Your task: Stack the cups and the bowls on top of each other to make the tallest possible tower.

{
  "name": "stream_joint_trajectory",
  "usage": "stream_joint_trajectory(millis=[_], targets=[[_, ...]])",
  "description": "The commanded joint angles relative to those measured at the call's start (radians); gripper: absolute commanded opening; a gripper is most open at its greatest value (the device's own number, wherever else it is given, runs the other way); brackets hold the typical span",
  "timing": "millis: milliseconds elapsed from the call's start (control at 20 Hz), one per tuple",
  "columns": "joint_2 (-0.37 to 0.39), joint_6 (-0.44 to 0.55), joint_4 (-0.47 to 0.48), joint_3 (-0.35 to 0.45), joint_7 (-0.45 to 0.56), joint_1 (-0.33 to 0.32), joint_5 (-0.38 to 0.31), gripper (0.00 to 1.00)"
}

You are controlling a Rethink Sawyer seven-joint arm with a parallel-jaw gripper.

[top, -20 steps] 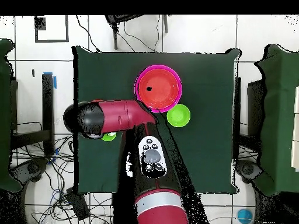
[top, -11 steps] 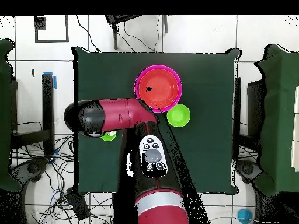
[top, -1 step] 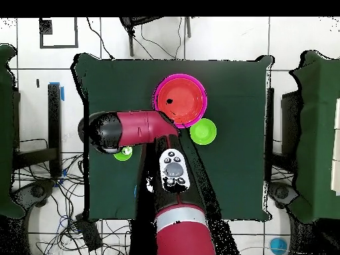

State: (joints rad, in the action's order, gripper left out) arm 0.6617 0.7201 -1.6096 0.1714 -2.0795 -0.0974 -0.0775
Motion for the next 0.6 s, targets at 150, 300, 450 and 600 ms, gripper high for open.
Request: stream_joint_trajectory(millis=[150,300,450,600], targets=[[-0.099,-0.09,-0.01,-0.014,-0.093,0.031,-0.048,1.0],[-0.083,-0.084,-0.027,-0.013,-0.083,0.03,-0.041,1.0],[-0.077,-0.078,-0.031,-0.013,-0.078,0.029,-0.032,1.0],[-0.078,-0.062,-0.02,-0.009,-0.068,0.024,-0.022,1.0]])
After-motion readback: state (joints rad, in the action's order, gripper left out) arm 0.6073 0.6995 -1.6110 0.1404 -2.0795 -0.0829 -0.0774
